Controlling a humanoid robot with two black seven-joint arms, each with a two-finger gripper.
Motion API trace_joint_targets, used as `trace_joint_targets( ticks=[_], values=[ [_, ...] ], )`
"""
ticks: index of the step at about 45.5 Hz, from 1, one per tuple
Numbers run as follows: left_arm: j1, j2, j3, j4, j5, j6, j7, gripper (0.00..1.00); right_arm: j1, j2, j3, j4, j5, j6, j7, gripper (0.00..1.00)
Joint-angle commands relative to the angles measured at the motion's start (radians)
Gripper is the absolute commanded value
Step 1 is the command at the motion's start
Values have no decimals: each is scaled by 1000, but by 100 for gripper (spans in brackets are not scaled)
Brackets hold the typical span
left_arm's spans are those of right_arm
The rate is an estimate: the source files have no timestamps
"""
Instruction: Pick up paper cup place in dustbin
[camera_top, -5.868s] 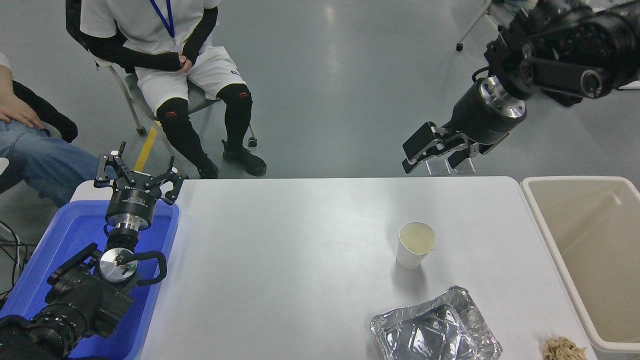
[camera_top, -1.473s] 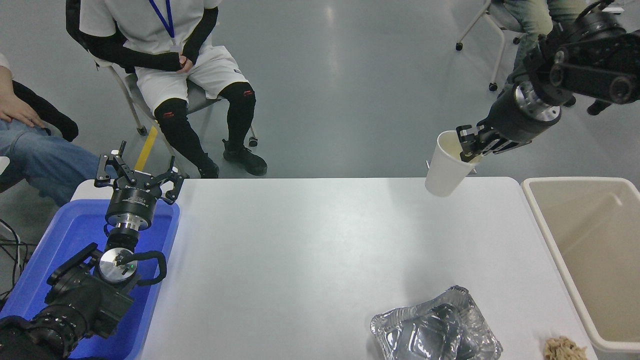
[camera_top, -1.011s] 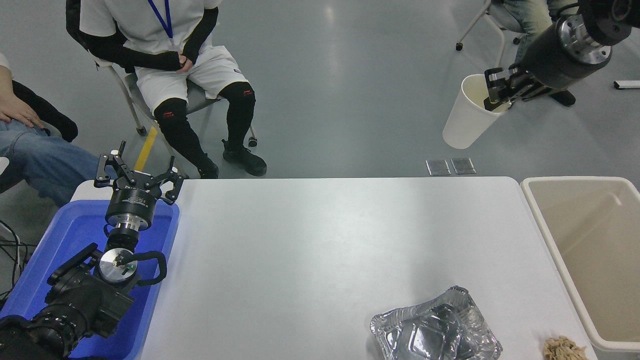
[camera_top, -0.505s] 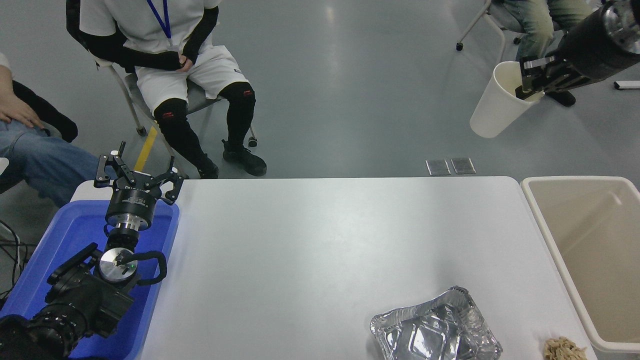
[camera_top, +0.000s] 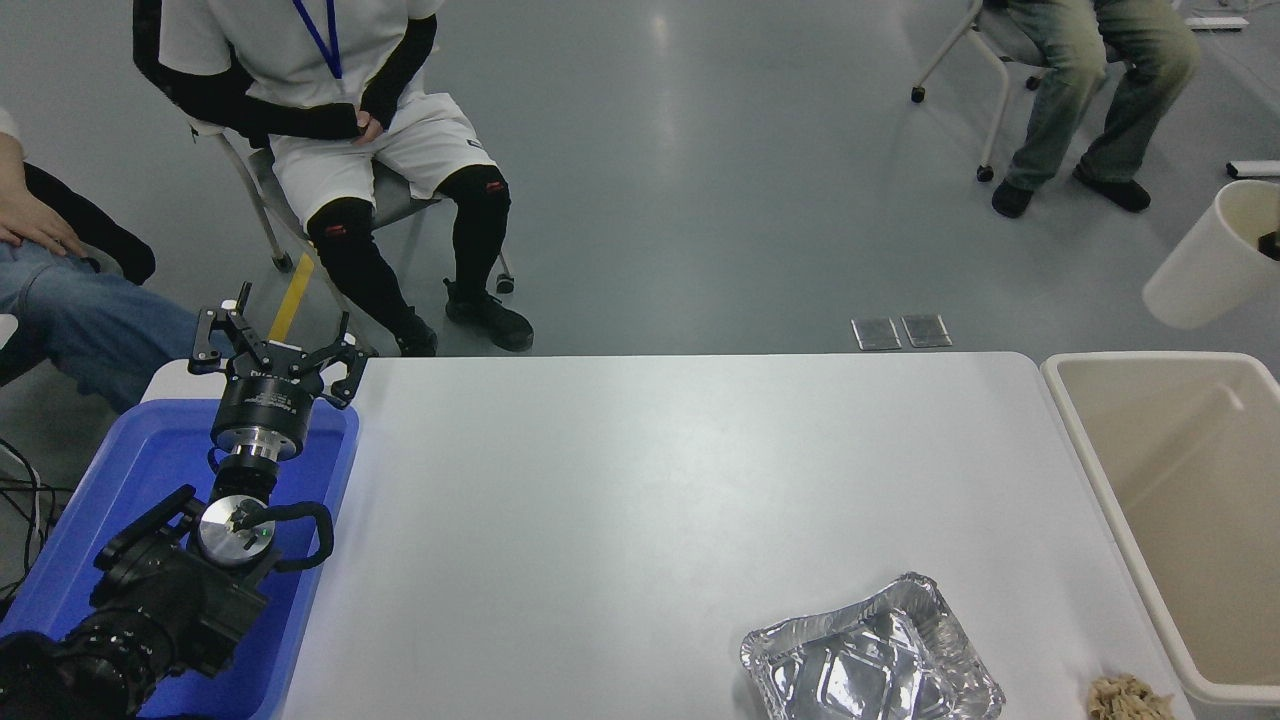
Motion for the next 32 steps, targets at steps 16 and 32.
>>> trace_joint_targets(
  ticks=[16,32],
  values=[
    [0,0,0,0,0,0,0,99,-267,-191,75,-116,-49,0,-10,0],
    [0,0,0,0,-1,0,0,99,-758,-132,473,-251,75,-130,-10,0]
  ],
)
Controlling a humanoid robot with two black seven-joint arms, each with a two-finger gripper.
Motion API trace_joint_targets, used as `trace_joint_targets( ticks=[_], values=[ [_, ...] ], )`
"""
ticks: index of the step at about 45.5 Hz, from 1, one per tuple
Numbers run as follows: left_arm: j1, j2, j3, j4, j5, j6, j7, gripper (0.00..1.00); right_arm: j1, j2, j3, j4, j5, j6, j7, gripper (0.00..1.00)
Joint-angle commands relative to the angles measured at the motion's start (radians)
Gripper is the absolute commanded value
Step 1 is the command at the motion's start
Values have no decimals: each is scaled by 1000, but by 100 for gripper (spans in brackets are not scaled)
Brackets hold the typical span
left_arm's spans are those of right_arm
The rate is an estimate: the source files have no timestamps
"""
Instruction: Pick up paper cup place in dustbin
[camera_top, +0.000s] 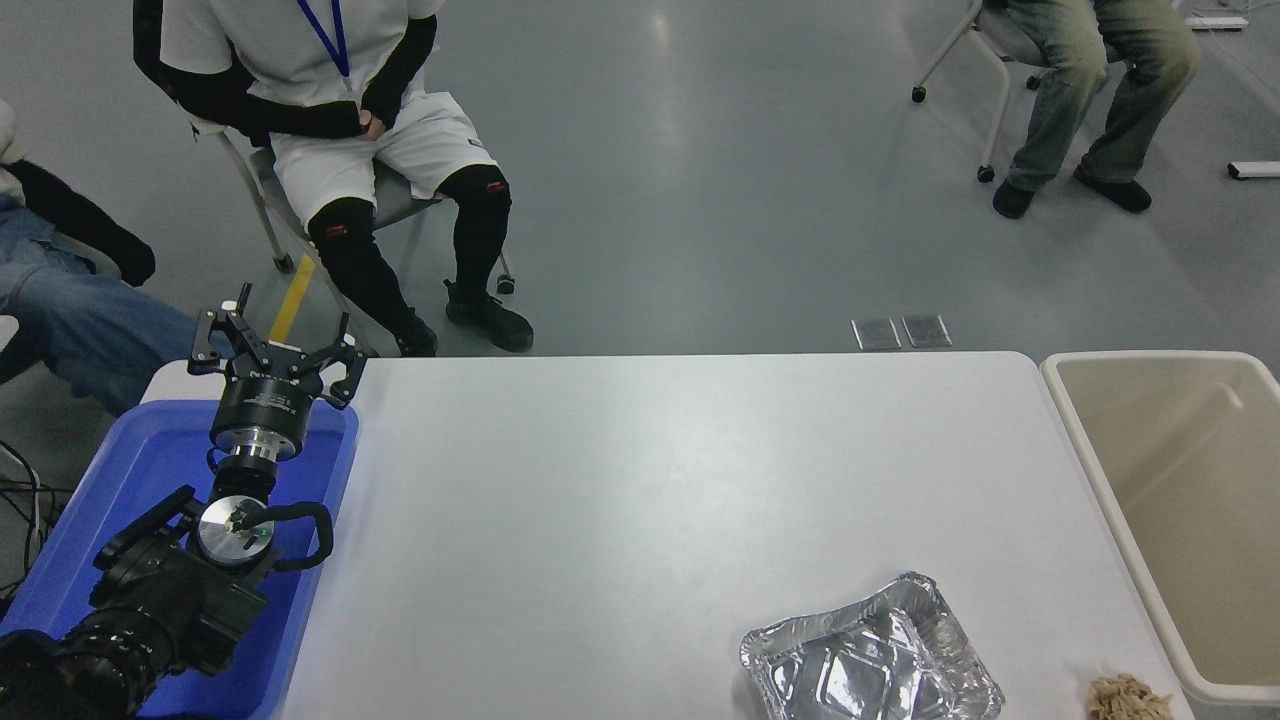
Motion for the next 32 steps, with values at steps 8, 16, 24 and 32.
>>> trace_joint_targets(
  ticks=[8,16,24,32],
  values=[
    [0,0,0,0,0,0,0,99,-490,123,338,-188,145,-204,0,0],
    [0,0,0,0,0,0,0,99,-628,218,357,-306,277,-312,0,0],
    [0,0,0,0,0,0,0,99,-788,354,357,-484,401,-457,0,0],
    [0,0,0,0,0,0,0,99,-906,457,357,-589,519,-605,0,0]
  ],
)
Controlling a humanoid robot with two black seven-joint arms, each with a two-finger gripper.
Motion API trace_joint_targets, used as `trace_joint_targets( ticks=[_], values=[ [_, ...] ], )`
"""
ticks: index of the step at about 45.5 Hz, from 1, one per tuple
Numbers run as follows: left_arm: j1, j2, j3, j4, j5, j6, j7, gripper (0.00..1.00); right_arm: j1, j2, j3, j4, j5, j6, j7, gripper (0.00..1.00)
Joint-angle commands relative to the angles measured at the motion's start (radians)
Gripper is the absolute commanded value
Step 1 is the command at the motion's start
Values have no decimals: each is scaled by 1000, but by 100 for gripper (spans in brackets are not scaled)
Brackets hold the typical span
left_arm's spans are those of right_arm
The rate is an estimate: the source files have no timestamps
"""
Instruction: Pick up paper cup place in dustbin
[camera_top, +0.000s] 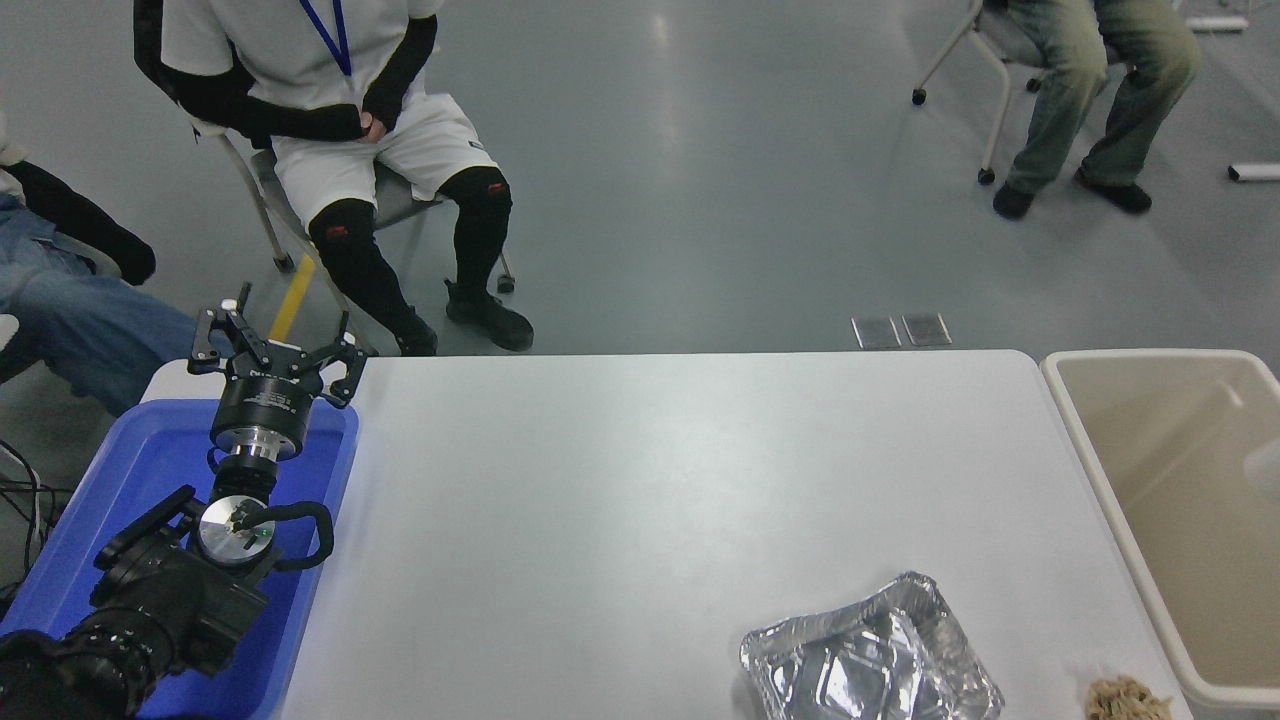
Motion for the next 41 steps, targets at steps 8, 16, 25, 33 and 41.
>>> trace_joint_targets(
  ticks=[8,16,25,33,41],
  values=[
    [0,0,0,0,0,0,0,99,-233,207,19,-163,162,-279,0,0],
    [0,0,0,0,0,0,0,99,-262,258,55,-163,164,-387,-11,0],
    [0,0,0,1,0,0,0,99,-297,268,128,-166,164,-422,-15,0],
    [0,0,0,0,0,0,0,99,-314,268,146,-172,178,-431,-29,0],
    [0,0,0,0,0,2,0,99,-314,267,146,-174,236,-430,-70,0]
  ],
)
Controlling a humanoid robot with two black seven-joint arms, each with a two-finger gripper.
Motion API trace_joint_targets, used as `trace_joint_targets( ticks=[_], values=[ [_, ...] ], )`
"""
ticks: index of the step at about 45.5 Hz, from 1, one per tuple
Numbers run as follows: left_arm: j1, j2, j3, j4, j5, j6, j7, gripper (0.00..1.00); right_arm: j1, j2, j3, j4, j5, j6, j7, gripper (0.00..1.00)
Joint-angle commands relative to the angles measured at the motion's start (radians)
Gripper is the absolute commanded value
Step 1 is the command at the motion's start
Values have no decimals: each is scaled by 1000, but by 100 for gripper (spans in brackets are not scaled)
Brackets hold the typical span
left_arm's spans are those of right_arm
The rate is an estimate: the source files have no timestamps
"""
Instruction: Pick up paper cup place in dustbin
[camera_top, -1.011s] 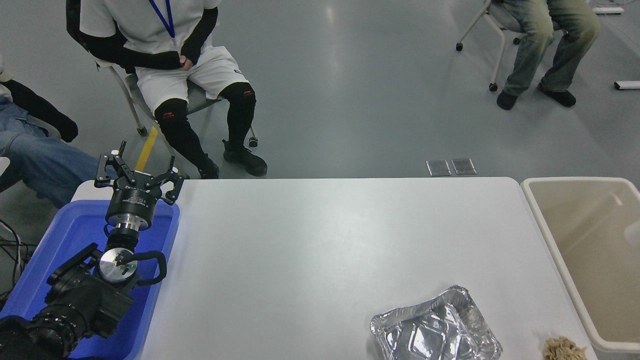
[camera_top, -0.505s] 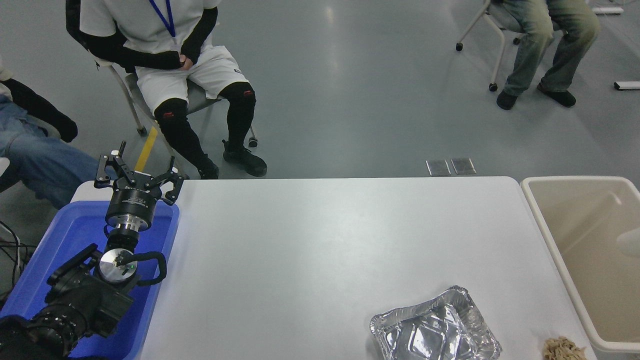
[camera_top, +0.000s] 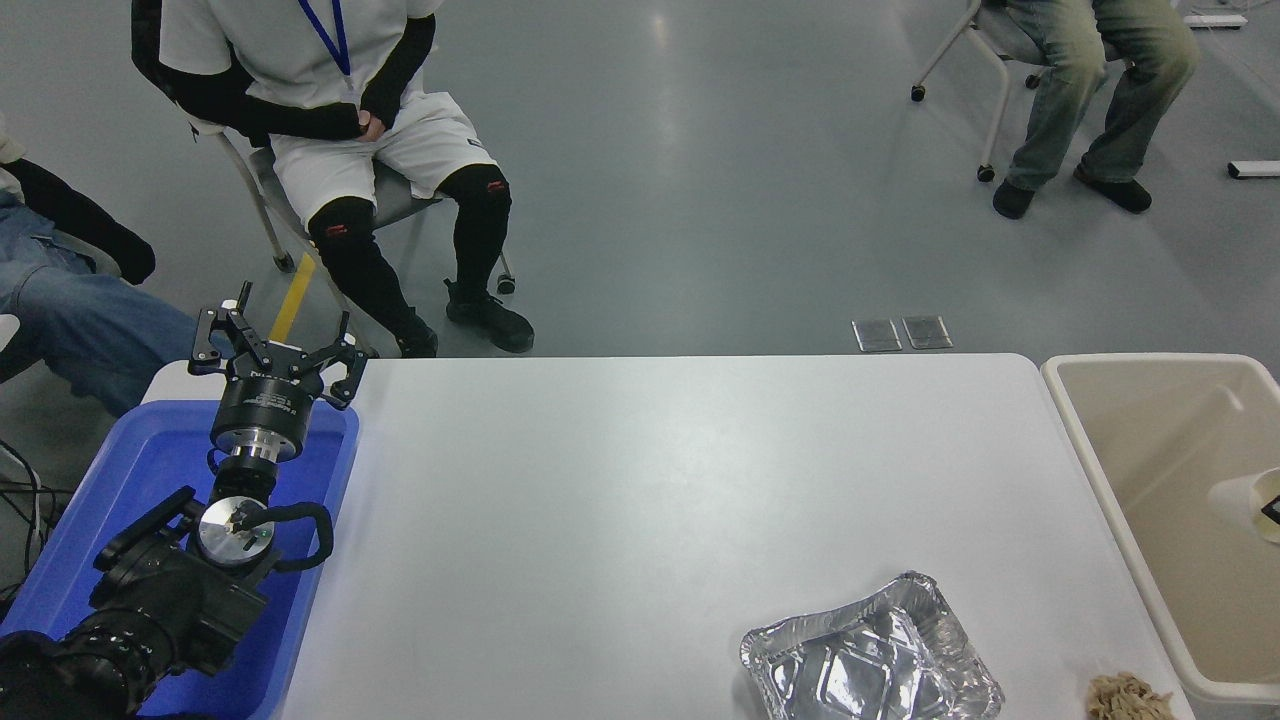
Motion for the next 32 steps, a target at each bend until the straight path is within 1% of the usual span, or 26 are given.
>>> trace_joint_targets(
  ticks=[1,7,8,11,13,15,17,18,20,24,25,32],
  values=[
    [0,0,0,0,0,0,0,99,-15,6,18,-5,47,-16,-36,0],
    [0,0,0,0,0,0,0,99,-15,8,19,-7,49,-21,-36,0],
    [0,0,0,0,0,0,0,99,-15,8,19,-8,49,-22,-36,8],
    [0,0,0,0,0,0,0,99,-13,8,21,-10,49,-48,-36,43],
    [0,0,0,1,0,0,0,99,-15,8,25,-10,49,-86,-36,62],
    [0,0,0,0,0,0,0,99,-15,9,27,-8,49,-119,-35,76],
    [0,0,0,0,0,0,0,99,-15,18,28,-8,49,-139,-35,86],
    [0,0,0,0,0,0,0,99,-15,23,28,-8,50,-142,-35,89],
    [0,0,0,0,0,0,0,99,-15,29,28,-8,50,-142,-35,92],
    [0,0,0,0,0,0,0,99,-13,31,28,-8,49,-140,-35,93],
    [0,0,0,0,0,0,0,99,-9,31,28,-7,50,-140,-36,97],
    [0,0,0,0,0,0,0,99,-2,29,27,-8,49,-131,-38,98]
  ],
)
